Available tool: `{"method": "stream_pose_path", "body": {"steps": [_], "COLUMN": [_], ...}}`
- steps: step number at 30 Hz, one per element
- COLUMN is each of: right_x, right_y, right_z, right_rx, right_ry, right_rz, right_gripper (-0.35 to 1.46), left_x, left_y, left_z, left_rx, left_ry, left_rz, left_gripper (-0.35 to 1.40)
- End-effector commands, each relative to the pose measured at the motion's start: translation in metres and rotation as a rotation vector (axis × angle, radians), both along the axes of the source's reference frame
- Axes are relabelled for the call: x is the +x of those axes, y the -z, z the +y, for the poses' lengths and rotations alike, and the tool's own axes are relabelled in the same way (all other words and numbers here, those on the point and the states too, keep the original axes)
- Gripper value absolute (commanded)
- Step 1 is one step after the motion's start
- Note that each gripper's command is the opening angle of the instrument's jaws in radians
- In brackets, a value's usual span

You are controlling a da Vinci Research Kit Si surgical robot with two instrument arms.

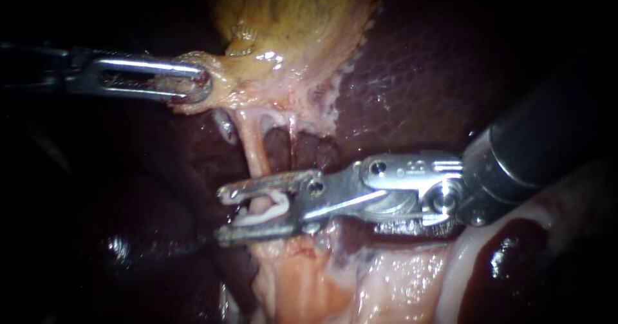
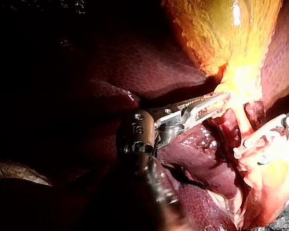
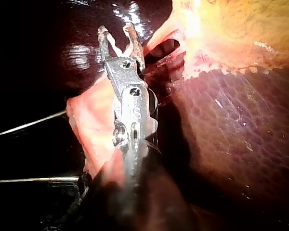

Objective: Clipping second clip left tube

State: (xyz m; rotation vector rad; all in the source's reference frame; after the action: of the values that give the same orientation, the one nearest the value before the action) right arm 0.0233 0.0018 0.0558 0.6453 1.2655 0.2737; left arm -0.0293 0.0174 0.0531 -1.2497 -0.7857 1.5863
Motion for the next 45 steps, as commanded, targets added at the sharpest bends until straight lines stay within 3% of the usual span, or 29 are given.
{"method": "stream_pose_path", "body": {"steps": [1,9,15,21,34,45], "right_x": [0.0000,-0.0002,-0.0006,-0.0014,-0.0049,-0.0051], "right_y": [0.0000,0.0001,0.0006,0.0006,-0.0016,-0.0048], "right_z": [0.0000,-0.0001,-0.0002,-0.0004,0.0007,0.0011], "right_rx": [0.000,-0.005,0.087,0.129,0.183,0.231], "right_ry": [0.000,0.000,-0.028,-0.018,-0.046,-0.062], "right_rz": [0.000,0.008,0.025,0.025,-0.004,-0.023], "right_gripper": [0.19,0.43,0.49,0.50,0.50,0.50], "left_x": [0.0000,0.0001,0.0001,0.0002,0.0008,0.0008], "left_y": [0.0000,0.0000,0.0000,0.0000,0.0000,0.0000], "left_z": [0.0000,0.0000,0.0000,-0.0001,-0.0001,-0.0001], "left_rx": [0.000,0.000,0.000,0.000,0.000,0.000], "left_ry": [0.000,0.000,0.000,-0.001,-0.004,-0.004], "left_rz": [0.000,0.000,0.000,-0.001,-0.002,-0.002], "left_gripper": [-0.35,-0.35,-0.35,-0.35,-0.35,-0.35]}}
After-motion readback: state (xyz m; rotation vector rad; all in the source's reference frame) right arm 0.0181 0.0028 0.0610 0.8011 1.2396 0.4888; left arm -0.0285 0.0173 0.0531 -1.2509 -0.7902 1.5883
